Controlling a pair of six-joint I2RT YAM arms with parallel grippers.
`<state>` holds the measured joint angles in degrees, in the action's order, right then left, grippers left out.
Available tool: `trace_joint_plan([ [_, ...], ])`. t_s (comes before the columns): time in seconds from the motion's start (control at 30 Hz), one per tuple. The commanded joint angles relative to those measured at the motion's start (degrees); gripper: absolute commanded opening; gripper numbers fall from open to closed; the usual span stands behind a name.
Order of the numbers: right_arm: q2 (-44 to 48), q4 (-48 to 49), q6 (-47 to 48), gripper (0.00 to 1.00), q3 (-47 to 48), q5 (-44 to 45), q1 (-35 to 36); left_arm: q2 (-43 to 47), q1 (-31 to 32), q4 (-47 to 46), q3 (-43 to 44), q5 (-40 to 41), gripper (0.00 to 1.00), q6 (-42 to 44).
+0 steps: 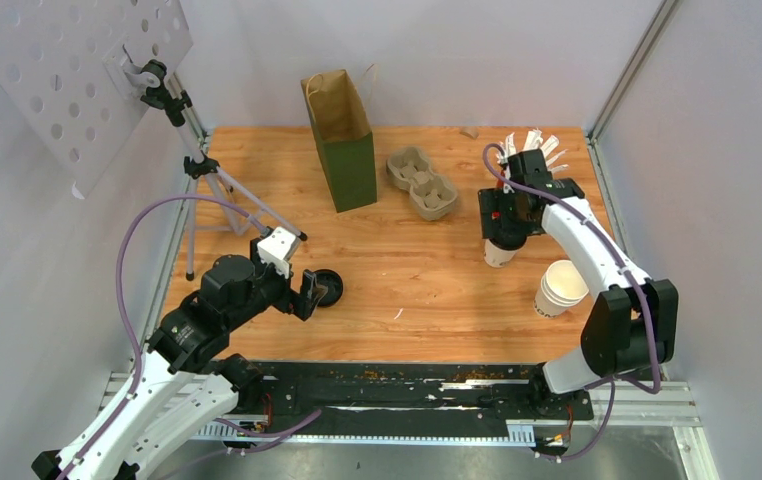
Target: Pack the takeout coffee
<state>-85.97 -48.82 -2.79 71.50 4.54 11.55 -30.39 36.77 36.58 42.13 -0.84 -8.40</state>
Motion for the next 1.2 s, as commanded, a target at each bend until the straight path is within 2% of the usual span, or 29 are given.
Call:
trace_joint_plan([
  [0.0, 3.59, -4.05, -0.47, 1.0, 6.11, 0.21, -0.21, 0.08, 0.23, -1.75, 0.9, 0.67, 1.0, 1.18],
  [0.27, 6.45, -11.91, -7.17, 1.0, 11.31, 6.52, -0.21, 0.4, 0.23, -1.75, 0.87, 0.71, 1.0, 1.2],
  [0.33, 8.41, -13.38, -10.49, 0.93, 11.18, 9.73, -0.21, 0.64, 0.23, -1.71, 0.86, 0.69, 1.0, 1.2],
  [0.4, 11.57, -14.05, -15.44, 0.75, 9.83, 13.84, -0.21, 0.84, 0.26, -1.77, 0.81, 0.67, 1.0, 1.2],
  [0.47, 14.55, -14.57, -20.38, 0.63, 7.84, 18.86, -0.3, 1.03, 0.23, -1.8, 0.78, 0.71, 1.0, 1.2],
  [0.63, 19.69, -15.94, -26.52, 0.48, 3.31, 24.58, -2.19, 1.31, 0.23, -1.85, 0.69, 0.45, 1.0, 1.3],
  [0.83, 19.49, -12.77, -25.1, 0.52, -3.15, 19.57, -5.98, 1.85, 0.27, -1.85, 0.63, 0.53, 1.0, 1.37],
  [1.17, 20.06, -7.7, -24.3, 0.49, -10.11, 17.35, -7.96, 2.72, 0.23, -1.94, 0.4, 0.75, 1.0, 1.28],
])
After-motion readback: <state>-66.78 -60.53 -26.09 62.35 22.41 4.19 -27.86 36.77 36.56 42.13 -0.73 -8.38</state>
